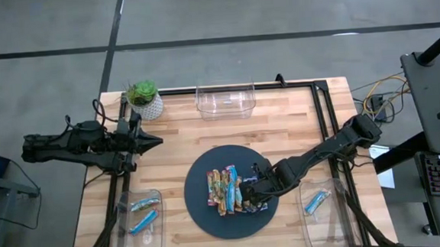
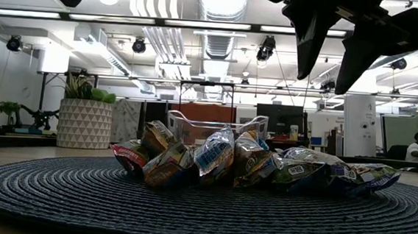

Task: Pick and place Granola Bars by type
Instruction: Put the blue granola bar into the top transparent bin

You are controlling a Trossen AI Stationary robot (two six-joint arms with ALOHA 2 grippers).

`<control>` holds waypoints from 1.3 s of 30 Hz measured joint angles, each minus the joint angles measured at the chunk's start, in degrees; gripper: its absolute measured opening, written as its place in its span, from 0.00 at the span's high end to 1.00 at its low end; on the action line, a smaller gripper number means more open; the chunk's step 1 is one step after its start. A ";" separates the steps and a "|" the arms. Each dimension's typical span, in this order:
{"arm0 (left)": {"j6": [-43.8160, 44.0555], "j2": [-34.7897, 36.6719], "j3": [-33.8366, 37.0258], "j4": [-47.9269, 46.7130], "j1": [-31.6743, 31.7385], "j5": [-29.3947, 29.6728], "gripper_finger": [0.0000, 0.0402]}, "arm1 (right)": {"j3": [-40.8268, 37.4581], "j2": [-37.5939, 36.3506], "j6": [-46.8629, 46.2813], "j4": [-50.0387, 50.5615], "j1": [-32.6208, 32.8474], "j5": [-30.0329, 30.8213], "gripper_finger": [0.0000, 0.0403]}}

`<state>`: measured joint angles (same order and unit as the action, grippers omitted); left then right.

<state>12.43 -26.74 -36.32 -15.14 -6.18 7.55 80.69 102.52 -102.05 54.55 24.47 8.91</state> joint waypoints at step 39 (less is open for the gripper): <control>0.00 -0.42 0.00 0.07 0.00 0.04 1.00 | -0.76 0.09 3.32 -7.38 0.02 -0.37 0.50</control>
<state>12.43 -27.16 -36.32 -15.07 -6.18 7.60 79.93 102.61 -98.73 47.18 24.49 8.54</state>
